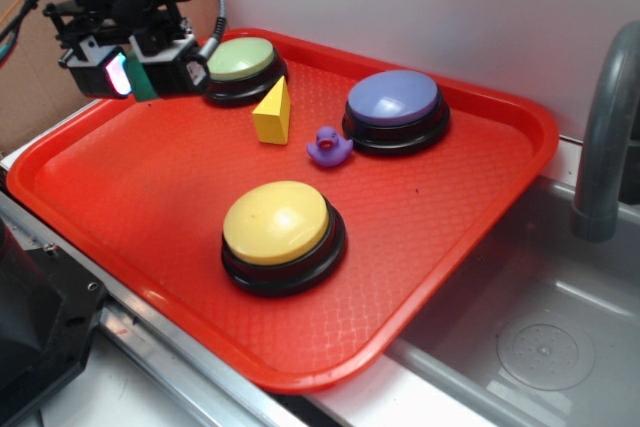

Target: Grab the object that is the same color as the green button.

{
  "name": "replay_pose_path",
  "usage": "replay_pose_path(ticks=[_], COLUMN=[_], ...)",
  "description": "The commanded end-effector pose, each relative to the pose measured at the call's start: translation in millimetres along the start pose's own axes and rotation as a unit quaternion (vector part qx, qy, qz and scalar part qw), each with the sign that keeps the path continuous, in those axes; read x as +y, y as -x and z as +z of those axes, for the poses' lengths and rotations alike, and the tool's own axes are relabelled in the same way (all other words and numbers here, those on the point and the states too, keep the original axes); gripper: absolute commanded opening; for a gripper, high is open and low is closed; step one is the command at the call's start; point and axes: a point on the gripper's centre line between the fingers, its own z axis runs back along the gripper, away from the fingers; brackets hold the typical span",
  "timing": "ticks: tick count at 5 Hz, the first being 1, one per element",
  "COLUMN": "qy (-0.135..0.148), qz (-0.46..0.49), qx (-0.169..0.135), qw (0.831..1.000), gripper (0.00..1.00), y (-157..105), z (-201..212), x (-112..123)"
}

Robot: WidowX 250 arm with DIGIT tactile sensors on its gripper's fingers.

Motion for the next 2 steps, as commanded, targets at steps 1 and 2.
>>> replay_pose_path(ticks=[1, 2], qy=[0.007, 0.006], qz=[-0.129, -0.108], qx=[0.005, 0.015], qw=[0.992, 0.994], gripper=[0.0, 0.0], y=[7.9, 7.5], z=[33.6, 33.7], x=[11.7, 17.9])
